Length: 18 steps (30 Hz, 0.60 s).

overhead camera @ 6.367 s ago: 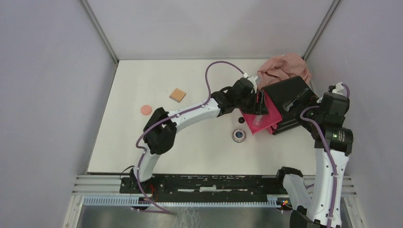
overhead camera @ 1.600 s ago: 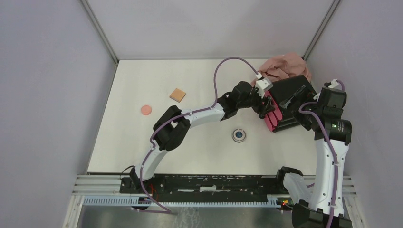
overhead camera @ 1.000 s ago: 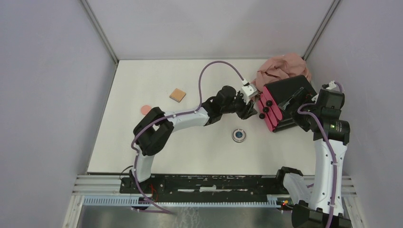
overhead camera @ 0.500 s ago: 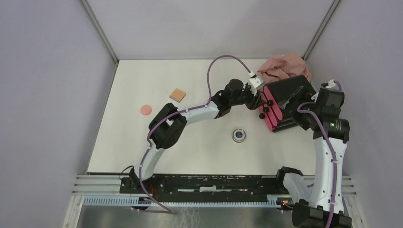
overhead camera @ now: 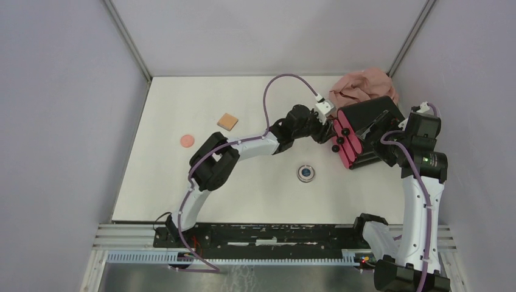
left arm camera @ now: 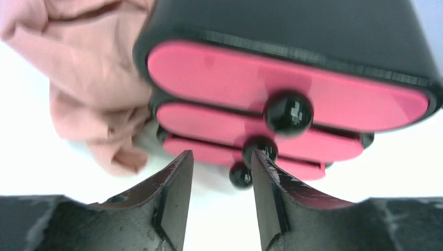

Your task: Organize the makeup

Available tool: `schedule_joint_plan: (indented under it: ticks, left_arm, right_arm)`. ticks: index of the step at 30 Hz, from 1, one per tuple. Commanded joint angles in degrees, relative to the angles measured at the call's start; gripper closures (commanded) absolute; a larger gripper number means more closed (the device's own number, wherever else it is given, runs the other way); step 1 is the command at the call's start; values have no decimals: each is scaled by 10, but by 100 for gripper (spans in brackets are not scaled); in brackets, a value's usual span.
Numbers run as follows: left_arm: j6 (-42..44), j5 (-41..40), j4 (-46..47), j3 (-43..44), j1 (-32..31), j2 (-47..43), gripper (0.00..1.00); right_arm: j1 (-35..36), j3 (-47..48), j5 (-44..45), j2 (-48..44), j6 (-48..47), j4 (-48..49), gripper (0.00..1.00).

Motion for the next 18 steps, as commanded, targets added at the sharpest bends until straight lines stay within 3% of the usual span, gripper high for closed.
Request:
schedule_joint_plan:
  ticks: [1, 6, 18]
  left_arm:
    - [14, -36, 51, -99, 0, -100, 45]
    - [26, 22, 46, -147, -1, -124, 34]
    - [4, 50, 108, -89, -27, -25, 21]
  right_arm:
    - [-2, -5, -4, -5, 6, 28, 5]
    - [-2, -8, -6, -4, 7, 32, 5]
    - [-2, -3, -3, -9, 4, 21, 5]
